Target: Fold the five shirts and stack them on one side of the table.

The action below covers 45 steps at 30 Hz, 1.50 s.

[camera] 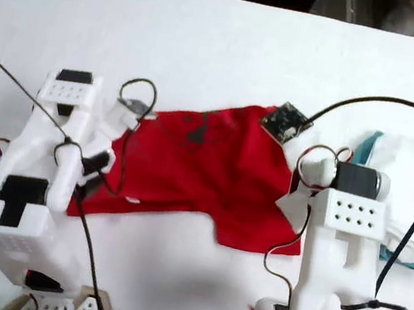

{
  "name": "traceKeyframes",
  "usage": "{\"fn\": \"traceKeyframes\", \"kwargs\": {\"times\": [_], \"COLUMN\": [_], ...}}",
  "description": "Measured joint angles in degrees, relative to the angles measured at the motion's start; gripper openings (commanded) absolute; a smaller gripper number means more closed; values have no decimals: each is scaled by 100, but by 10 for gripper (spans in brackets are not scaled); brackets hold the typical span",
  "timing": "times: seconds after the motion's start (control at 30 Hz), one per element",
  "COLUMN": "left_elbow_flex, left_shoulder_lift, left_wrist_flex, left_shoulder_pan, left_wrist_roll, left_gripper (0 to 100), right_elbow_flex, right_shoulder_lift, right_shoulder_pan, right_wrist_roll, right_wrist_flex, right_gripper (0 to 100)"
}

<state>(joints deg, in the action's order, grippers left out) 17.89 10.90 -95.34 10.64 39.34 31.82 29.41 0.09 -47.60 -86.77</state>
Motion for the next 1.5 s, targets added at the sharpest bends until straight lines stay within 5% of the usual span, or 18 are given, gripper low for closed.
{"fn": "traceKeyframes", "kwargs": {"times": [0.33, 0.63, 0.77, 0.9, 1.2, 1.5], "left_elbow_flex": [1319, 1495, 1459, 1011, -1600, -2840], "left_shoulder_lift": [-44, -70, -53, 0, 9, 756], "left_wrist_flex": [1705, 1899, 1864, 1398, -308, 88], "left_shoulder_pan": [0, 35, 35, 26, 88, 246], "left_wrist_roll": [0, 0, 0, 0, 0, -1310], "left_gripper": [29, 113, 113, 113, 116, 114], "right_elbow_flex": [738, 1204, 1222, 1037, -422, -782], "right_shoulder_lift": [0, 0, 35, 35, 35, -554], "right_shoulder_pan": [9, 9, 211, 554, 1116, 484], "right_wrist_roll": [0, 0, 0, 0, 0, 1178], "right_wrist_flex": [756, 1108, 1108, 1108, 1152, 2567], "right_gripper": [21, 26, 105, 199, 187, 98]}}
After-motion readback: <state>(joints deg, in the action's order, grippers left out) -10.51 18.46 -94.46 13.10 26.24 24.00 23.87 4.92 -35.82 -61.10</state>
